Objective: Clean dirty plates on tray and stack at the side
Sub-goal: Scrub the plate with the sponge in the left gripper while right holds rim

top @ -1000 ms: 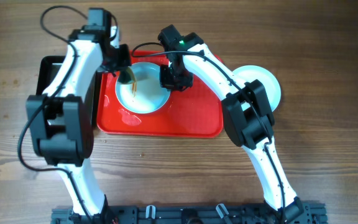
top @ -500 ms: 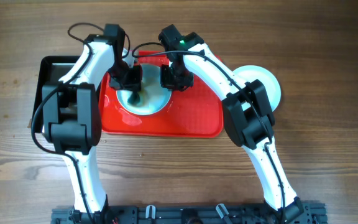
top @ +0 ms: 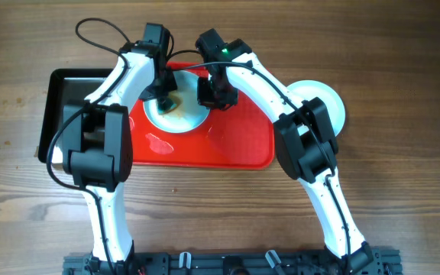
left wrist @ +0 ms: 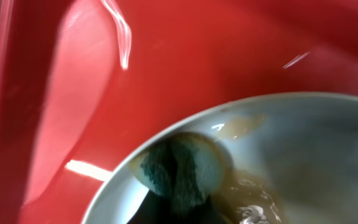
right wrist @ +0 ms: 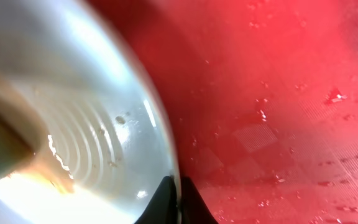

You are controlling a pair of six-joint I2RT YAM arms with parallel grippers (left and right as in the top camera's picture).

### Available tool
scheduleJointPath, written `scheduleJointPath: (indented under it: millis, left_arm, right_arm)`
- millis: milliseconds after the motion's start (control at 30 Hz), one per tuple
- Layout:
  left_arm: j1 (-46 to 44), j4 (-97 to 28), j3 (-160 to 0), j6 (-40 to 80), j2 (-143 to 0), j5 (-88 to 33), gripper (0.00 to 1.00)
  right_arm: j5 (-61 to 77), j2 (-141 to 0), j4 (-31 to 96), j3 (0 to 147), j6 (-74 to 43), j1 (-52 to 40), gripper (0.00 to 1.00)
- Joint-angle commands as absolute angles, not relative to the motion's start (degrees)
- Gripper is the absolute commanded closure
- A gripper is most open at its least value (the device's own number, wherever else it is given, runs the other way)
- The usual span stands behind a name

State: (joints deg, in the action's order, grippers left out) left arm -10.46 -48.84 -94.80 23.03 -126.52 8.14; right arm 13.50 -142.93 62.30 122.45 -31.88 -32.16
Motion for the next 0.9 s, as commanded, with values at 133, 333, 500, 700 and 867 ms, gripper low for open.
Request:
scheduleJointPath:
  millis: [133,333,500,700,867]
  left_arm:
    - [-9.8,-62.1,-93.6,14.4,-128.4,1.4,0.96]
    - [-10.4,-62.3,-93.5,1.0,-128.4,-16.9,0.96]
    - [-11.9,-50.3,-89.8,0.6,-128.4,-15.0,0.96]
    - [-12.2,-38.5,-82.7,24.8,-128.4,6.8,0.96]
    - [-12.2,-42.2,-82.3,37.0,-128.4,19.0,0.96]
  right_arm:
    - [9.4,-144.9,63.5,121.4,-31.2,-32.1,0.96]
    - [9.4,-144.9,63.5,121.4,-31.2,-32.1,0.96]
    - [9.4,-144.9,63.5,121.4,-31.2,-32.1,0.96]
    - [9.4,-144.9,63.5,121.4,-31.0,-32.1,0.96]
    - [9.3,-144.9,63.4,121.4,-31.0,-32.1,0.96]
